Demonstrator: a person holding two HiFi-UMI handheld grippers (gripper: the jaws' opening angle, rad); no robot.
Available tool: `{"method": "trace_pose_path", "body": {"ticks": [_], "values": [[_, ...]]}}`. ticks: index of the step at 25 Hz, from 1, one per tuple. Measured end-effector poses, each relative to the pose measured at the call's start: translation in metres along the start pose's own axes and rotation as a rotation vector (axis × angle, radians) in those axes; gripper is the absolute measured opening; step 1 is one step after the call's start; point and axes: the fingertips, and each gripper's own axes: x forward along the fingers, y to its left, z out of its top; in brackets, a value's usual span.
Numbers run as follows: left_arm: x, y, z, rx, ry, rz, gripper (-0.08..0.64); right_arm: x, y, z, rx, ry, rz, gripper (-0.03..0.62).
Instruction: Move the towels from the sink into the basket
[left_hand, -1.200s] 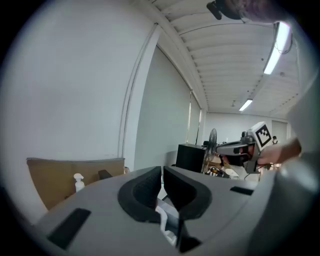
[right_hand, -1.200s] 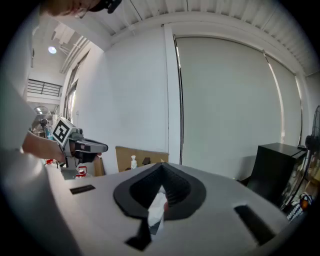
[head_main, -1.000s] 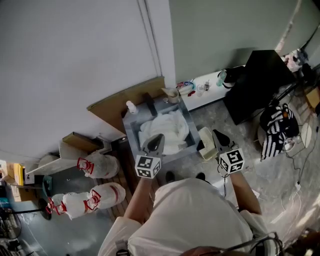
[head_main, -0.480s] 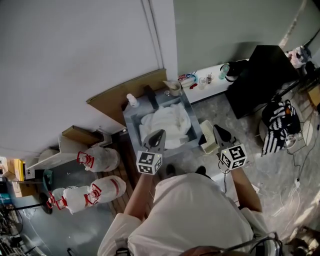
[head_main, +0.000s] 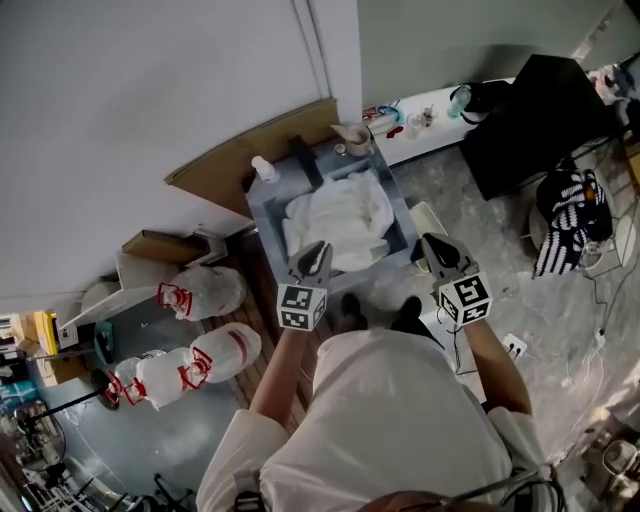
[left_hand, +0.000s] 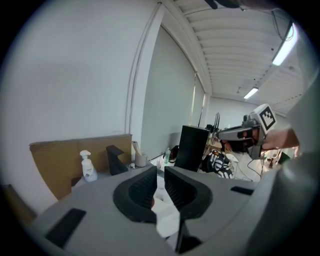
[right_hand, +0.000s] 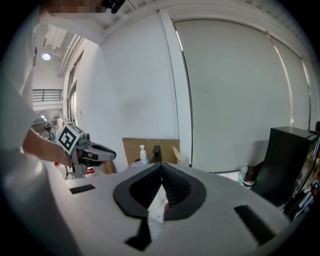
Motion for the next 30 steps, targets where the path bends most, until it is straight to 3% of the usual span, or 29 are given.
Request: {"method": "trace_pose_path", "body": {"ticks": [6,9,14,19,26,30], "values": [[0.016,0.027,-0.047,-0.048,0.115,-0.028,0.035,0.022,0.016,-0.031,0.02,0.077,-0.008,-0.005],[0.03,0.04,-0.078,-0.072,0.205,-0.051,0.157,0.029,0.022,-0.047,0.042,0.107,-0.013,-0.005],[0.056,0.063,-0.135,-0.081,0.358,-0.058,0.233,0.038,0.033,-0.078,0.088,0.166,-0.031,-0.005],[0.089,0.068,-0.188,-0.16,0.503,-0.098,0.318,0.041,0.04,-0.113,0.142,0.232,-0.065,-0.005],[0.119,0.092,-0.244,-0.137,0.676,0.027,0.42,0.046,0.045,-0.137,0.185,0.274,-0.073,-0.005],[0.128,0.097,-0.284,-0.221,0.777,0.046,0.48,0.048,0.048,-0.142,0.198,0.283,-0.077,-0.005]]}}
